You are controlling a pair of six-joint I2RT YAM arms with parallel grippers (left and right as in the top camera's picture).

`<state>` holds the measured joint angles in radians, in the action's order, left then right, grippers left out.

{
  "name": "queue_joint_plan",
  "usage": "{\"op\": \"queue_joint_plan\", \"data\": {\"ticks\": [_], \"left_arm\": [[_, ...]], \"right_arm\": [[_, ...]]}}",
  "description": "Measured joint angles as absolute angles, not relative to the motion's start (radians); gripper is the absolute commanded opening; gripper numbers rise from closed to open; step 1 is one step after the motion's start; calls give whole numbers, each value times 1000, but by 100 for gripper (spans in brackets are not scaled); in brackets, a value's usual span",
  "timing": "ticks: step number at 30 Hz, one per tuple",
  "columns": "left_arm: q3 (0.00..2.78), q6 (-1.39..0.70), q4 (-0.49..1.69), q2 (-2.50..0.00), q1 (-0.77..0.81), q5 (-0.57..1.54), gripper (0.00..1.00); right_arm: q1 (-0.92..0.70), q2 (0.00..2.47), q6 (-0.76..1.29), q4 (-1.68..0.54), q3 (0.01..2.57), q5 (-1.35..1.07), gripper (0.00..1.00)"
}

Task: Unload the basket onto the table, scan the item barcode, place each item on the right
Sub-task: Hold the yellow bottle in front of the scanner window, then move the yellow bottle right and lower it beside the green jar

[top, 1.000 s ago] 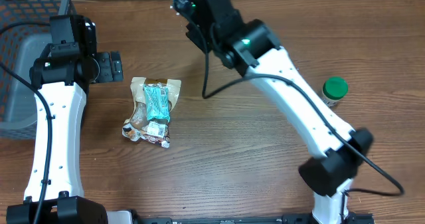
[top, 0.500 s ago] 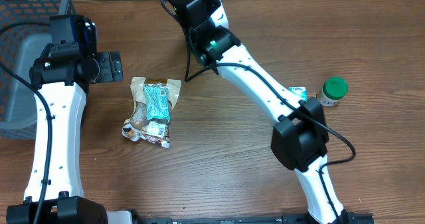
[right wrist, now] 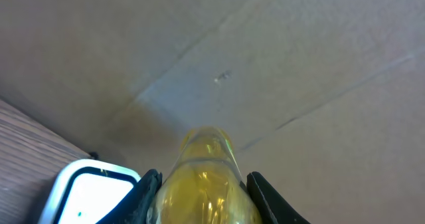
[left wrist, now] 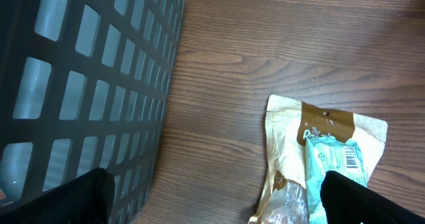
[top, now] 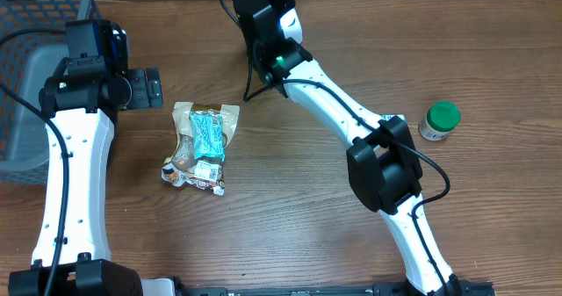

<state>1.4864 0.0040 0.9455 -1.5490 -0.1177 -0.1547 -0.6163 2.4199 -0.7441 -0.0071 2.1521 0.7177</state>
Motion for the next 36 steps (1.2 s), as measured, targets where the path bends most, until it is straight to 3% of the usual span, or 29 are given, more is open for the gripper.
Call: {"op": "queue_joint_plan", "data": {"ticks": [22, 29, 36], "left_arm": [[1486, 4, 946, -1549, -118, -155, 100], [1486, 4, 946, -1549, -118, -154, 99], [1487, 4, 945, -1549, -118, -155, 100]], "right_arm": [[-615, 2507, -723, 71, 2151, 800, 7], [-615, 2343, -512, -313, 2149, 873, 7], [-590, 2057, -127, -925, 2151, 788, 14]]}}
